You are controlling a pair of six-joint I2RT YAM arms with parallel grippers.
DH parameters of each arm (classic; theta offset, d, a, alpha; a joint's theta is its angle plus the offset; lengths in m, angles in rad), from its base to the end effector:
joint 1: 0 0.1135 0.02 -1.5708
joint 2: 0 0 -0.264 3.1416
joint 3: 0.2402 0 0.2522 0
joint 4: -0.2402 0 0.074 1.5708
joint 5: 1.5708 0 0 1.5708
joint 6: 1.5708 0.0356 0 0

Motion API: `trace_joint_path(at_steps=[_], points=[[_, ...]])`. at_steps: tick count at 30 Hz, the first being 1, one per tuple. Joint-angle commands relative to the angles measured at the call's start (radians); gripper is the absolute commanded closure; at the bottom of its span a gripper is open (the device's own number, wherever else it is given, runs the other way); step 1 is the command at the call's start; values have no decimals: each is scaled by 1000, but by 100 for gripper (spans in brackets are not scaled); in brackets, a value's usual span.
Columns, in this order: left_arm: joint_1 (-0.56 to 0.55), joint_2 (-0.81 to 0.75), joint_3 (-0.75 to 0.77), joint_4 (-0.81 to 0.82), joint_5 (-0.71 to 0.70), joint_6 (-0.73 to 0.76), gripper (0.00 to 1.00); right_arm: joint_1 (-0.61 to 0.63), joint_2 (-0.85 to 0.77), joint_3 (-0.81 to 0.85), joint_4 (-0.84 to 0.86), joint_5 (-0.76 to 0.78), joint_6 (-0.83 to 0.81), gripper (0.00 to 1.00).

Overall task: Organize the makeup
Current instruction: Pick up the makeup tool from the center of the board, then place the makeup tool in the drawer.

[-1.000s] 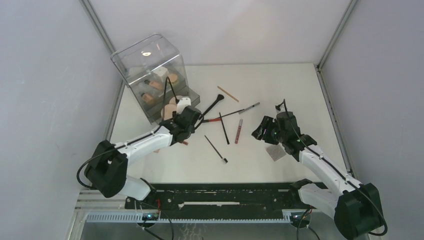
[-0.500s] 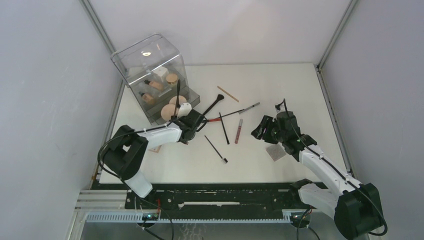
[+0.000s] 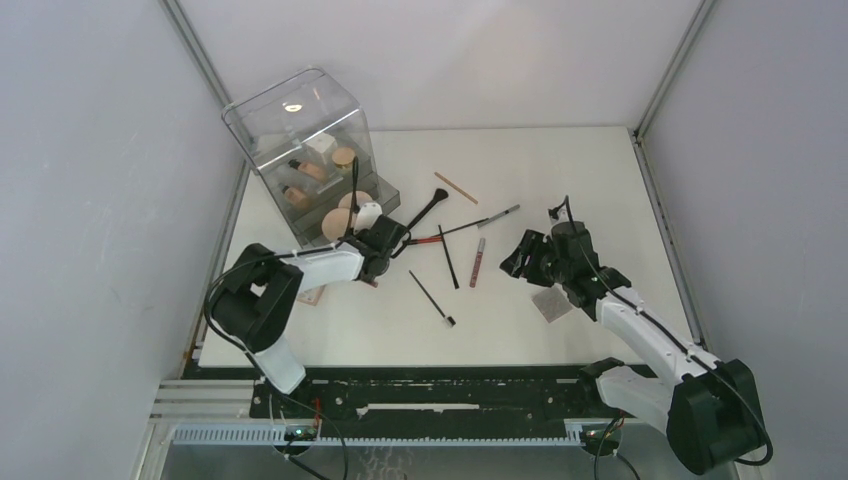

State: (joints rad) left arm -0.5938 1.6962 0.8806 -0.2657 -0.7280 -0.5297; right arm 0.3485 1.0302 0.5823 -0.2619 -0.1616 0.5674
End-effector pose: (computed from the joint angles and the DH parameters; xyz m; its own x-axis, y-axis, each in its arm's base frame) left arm 0.2718 -0.1549 0.1494 -0.7113 0.0251 -0.7025 -0.2329 0.9345 0.2692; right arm 0.1989 0.0784 0.2167 -0.7593 0.2885 -0.5833 -0.0518 0.8667 0.4961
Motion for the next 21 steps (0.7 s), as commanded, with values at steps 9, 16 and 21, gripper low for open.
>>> trace_joint_path(at_steps=[9, 16, 21], points=[[-35, -248, 146, -150, 214, 140, 100, 14, 42, 30, 54, 11, 3, 38], [-19, -369, 297, -289, 337, 215, 100, 33, 86, 55, 94, -6, 12, 38], [136, -420, 312, -289, 373, 180, 100, 51, 108, 73, 88, 3, 10, 38]])
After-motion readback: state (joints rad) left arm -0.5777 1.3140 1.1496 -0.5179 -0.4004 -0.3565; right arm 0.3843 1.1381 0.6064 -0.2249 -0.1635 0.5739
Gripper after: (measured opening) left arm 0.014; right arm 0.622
